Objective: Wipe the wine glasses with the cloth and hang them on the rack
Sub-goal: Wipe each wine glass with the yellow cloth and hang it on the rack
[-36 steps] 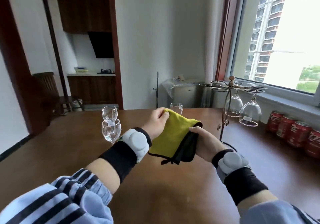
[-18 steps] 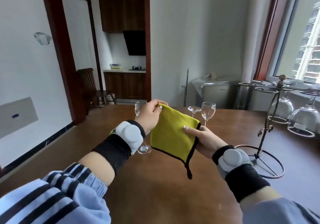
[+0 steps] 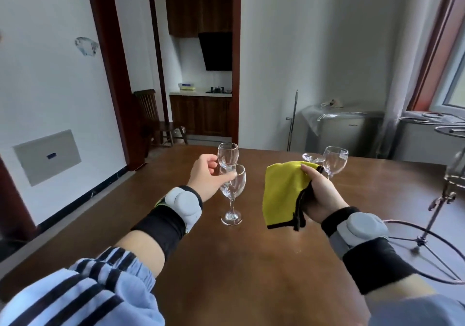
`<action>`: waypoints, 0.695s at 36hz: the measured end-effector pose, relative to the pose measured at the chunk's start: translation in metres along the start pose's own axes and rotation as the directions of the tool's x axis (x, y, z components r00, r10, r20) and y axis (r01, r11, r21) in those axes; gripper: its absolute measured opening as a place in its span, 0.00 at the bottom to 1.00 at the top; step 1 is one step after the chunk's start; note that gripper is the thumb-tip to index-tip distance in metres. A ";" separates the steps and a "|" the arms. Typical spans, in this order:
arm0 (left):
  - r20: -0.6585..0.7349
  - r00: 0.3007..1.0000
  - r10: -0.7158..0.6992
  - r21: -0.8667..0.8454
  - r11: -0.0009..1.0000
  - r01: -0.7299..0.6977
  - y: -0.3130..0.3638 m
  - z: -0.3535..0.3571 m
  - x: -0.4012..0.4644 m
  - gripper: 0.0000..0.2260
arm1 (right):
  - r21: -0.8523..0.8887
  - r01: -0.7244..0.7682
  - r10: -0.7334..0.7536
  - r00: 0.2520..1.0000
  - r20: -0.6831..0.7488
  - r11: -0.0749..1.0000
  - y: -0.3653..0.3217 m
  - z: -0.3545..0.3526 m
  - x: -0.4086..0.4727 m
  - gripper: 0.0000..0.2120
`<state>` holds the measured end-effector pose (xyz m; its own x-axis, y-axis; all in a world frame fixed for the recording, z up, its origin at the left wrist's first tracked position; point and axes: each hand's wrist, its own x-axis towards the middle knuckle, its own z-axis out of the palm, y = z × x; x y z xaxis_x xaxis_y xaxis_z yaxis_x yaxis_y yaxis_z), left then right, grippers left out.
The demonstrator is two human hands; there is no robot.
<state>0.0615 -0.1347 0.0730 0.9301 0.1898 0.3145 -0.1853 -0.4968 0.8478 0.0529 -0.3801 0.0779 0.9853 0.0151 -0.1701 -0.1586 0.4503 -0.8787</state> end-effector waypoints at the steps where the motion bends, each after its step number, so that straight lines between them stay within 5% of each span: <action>1: 0.029 0.999 -0.037 0.014 0.999 0.037 -0.007 0.002 0.003 0.33 | -0.001 0.018 -0.018 1.000 -0.003 1.000 0.003 0.005 0.006 0.19; 6: 0.156 0.980 -0.127 -0.027 0.991 0.132 -0.034 0.018 0.008 0.42 | -0.054 0.072 -0.071 0.997 0.008 0.996 0.015 0.036 0.020 0.18; 11: 0.159 0.984 -0.085 -0.110 0.989 0.103 -0.041 0.029 0.010 0.33 | -0.150 0.099 -0.076 0.986 0.149 0.984 0.032 0.070 0.022 0.13; 14: 0.122 0.991 -0.058 -0.110 0.991 0.071 -0.043 0.032 0.013 0.24 | -0.178 0.095 -0.052 0.971 0.231 0.979 0.048 0.085 0.025 0.28; 19: 0.099 0.995 0.011 -0.069 0.998 -0.004 -0.040 0.031 0.011 0.10 | -0.145 0.134 -0.101 0.972 0.211 0.980 0.065 0.092 0.027 0.27; 25: 0.216 0.973 0.082 -0.205 0.978 -0.037 -0.017 0.026 0.004 0.22 | -0.003 0.040 -0.038 0.974 0.224 0.999 0.061 0.080 0.030 0.29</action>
<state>0.0766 -0.1475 0.0487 0.9583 -0.0393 0.2830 -0.2805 -0.3192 0.9052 0.0783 -0.2805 0.0546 0.9798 0.1973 -0.0322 -0.1193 0.4476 -0.8863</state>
